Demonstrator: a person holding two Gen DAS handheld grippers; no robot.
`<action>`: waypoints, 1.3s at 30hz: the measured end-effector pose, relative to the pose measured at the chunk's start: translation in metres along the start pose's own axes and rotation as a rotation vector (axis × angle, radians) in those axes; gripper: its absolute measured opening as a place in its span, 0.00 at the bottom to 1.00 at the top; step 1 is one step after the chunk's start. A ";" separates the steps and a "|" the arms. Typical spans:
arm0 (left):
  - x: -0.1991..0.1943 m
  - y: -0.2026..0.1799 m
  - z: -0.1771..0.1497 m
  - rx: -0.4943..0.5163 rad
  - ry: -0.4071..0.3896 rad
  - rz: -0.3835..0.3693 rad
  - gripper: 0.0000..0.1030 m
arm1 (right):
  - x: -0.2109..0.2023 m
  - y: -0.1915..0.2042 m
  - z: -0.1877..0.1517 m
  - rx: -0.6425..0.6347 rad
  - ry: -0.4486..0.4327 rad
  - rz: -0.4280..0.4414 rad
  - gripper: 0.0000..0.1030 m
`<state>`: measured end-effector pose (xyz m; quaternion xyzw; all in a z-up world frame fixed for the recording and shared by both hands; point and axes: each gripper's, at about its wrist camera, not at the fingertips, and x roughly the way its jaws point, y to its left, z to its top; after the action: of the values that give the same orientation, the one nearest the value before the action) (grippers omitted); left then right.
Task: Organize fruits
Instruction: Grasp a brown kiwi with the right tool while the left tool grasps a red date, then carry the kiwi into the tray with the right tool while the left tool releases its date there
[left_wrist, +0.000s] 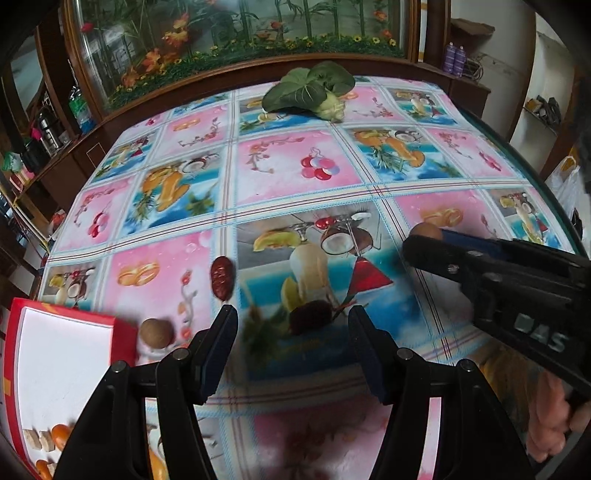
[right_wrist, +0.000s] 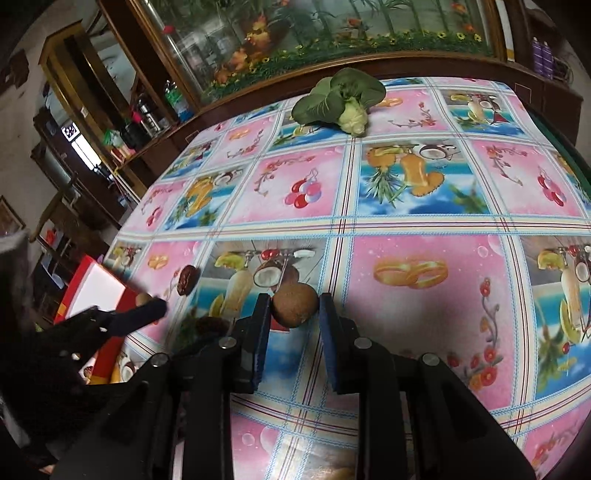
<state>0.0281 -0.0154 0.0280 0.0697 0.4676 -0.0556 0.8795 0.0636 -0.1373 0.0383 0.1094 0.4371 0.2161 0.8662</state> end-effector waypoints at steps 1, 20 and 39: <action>0.003 -0.001 0.001 -0.001 0.006 -0.002 0.54 | -0.001 -0.001 0.000 0.002 -0.004 0.000 0.27; -0.003 0.000 -0.008 -0.036 -0.016 -0.022 0.25 | -0.009 0.005 0.000 -0.010 -0.047 0.005 0.27; -0.140 0.158 -0.123 -0.283 -0.156 0.271 0.24 | -0.023 0.123 -0.039 -0.187 -0.146 0.212 0.28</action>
<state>-0.1241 0.1661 0.0877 0.0035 0.3877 0.1242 0.9134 -0.0142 -0.0397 0.0782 0.0892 0.3370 0.3377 0.8743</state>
